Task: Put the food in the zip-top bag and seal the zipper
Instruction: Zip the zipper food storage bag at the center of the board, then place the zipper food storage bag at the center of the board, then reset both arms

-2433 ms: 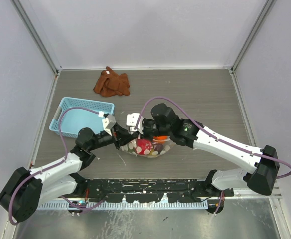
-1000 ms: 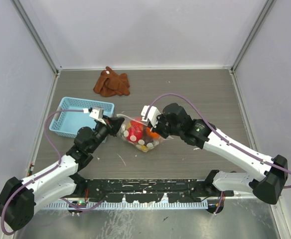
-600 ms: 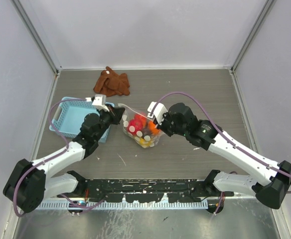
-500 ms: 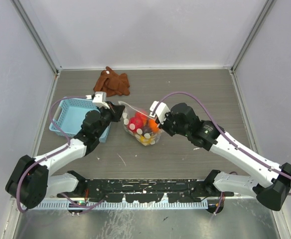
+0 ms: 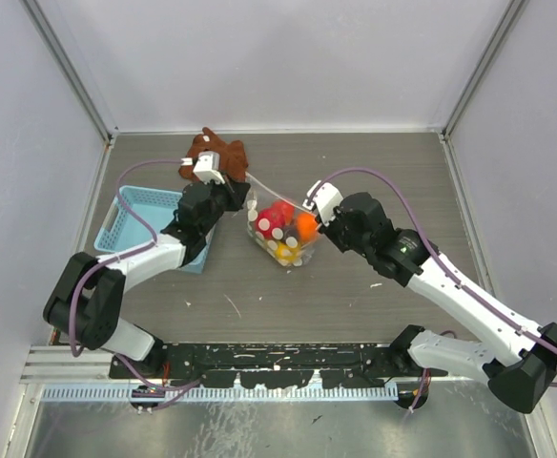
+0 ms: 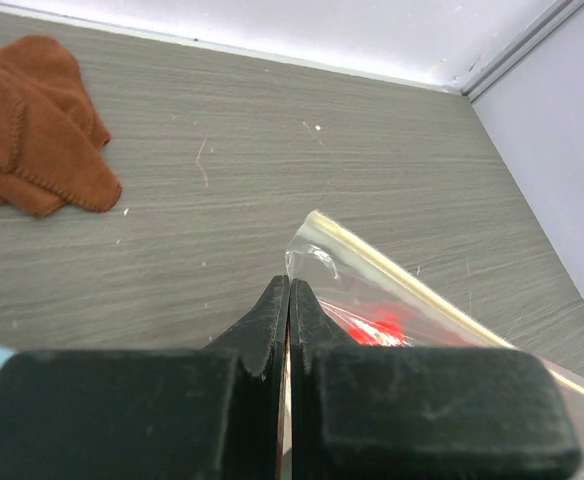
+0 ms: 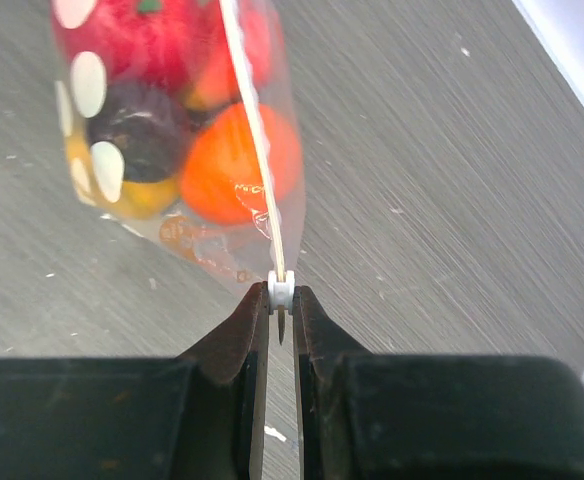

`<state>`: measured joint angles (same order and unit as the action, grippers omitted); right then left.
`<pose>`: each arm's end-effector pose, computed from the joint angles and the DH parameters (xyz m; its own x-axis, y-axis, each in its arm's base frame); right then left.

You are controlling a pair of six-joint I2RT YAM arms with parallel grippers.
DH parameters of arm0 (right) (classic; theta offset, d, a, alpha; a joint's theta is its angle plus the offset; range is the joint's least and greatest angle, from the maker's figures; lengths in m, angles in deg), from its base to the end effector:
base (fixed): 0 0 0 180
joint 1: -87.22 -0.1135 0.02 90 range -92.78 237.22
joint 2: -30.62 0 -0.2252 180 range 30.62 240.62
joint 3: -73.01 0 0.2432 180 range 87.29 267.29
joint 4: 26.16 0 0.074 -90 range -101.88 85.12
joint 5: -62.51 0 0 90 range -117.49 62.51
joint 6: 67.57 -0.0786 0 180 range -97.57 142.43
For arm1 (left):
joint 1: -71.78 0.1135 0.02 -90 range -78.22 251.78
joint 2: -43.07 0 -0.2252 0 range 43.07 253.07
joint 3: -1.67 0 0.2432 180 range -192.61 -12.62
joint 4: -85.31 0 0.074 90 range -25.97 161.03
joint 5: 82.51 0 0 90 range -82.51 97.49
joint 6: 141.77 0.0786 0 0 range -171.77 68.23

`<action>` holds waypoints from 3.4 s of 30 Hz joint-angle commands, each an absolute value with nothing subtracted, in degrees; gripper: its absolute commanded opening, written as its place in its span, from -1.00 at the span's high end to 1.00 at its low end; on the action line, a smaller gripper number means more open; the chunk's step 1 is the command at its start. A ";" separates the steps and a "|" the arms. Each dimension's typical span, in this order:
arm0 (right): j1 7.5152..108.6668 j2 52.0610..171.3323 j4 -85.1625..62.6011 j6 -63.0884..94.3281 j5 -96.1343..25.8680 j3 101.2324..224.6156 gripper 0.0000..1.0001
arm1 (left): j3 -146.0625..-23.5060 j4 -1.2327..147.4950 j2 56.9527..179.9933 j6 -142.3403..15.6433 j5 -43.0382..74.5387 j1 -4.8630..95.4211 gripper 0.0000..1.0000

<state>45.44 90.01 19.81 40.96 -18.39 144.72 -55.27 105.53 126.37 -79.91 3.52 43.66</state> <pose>0.2090 0.1700 0.2752 -0.2139 -0.6119 -0.7614 -0.6620 0.6640 -0.3476 0.3229 -0.1664 0.2129 -0.2763 -0.3858 -0.8802 0.3166 0.8282 -0.4624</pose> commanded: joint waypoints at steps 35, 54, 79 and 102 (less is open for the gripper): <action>37.60 91.54 14.55 26.14 -47.46 134.30 0.84 | -58.90 57.31 89.09 -80.42 -8.03 44.66 -0.87; 39.21 103.72 11.65 25.17 -34.36 148.05 -0.56 | -64.30 39.08 69.48 -65.01 -21.81 44.71 -0.96; 81.77 77.57 0.10 2.53 -17.71 126.94 -1.00 | -57.16 40.84 66.66 -64.78 -27.98 48.29 -0.96; 81.77 67.51 -3.43 0.02 -17.87 121.63 -1.00 | -56.52 41.31 68.64 -65.53 -22.67 51.34 -0.96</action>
<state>81.70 68.33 0.88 0.04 -16.16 121.31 -56.34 38.19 68.37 -65.68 -23.69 50.81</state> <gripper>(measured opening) 0.998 0.981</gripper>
